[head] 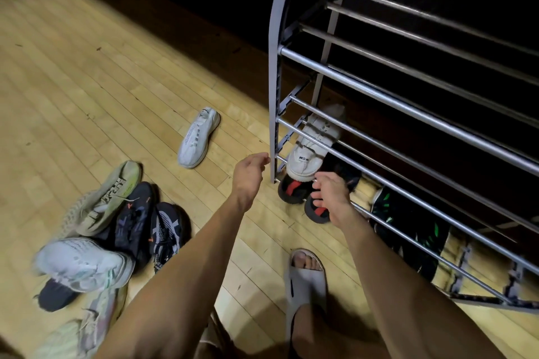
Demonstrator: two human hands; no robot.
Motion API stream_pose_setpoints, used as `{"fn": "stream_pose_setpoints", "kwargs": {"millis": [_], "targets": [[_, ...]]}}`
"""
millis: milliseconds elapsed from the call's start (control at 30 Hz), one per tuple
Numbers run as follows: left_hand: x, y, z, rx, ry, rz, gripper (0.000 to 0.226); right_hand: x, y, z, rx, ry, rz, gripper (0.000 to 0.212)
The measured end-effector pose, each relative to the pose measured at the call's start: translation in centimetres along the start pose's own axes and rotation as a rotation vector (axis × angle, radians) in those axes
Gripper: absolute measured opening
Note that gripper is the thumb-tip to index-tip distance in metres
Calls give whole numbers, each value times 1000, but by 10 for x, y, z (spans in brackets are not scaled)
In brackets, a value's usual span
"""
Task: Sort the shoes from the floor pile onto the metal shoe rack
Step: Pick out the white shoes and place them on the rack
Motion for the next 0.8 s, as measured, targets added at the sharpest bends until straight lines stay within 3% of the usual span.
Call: {"fn": "stream_pose_setpoints", "kwargs": {"millis": [200, 567, 800], "targets": [[72, 30, 0, -29, 80, 152, 30, -32, 39, 12, -45, 78, -110, 25], [225, 54, -49, 21, 239, 366, 30, -146, 89, -13, 136, 252, -306, 38], [270, 34, -82, 46, 279, 433, 30, -179, 64, 3, 194, 320, -267, 43]]}}
Point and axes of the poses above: each hand's wrist, its own y-axis away from the middle knuckle, its own x-axis out of the back of the hand, z = x × y, the point moved 6 cm from there along -y, towards the middle knuckle, and after that the axes turned 10 degrees about -y, right-handed, at the moved point
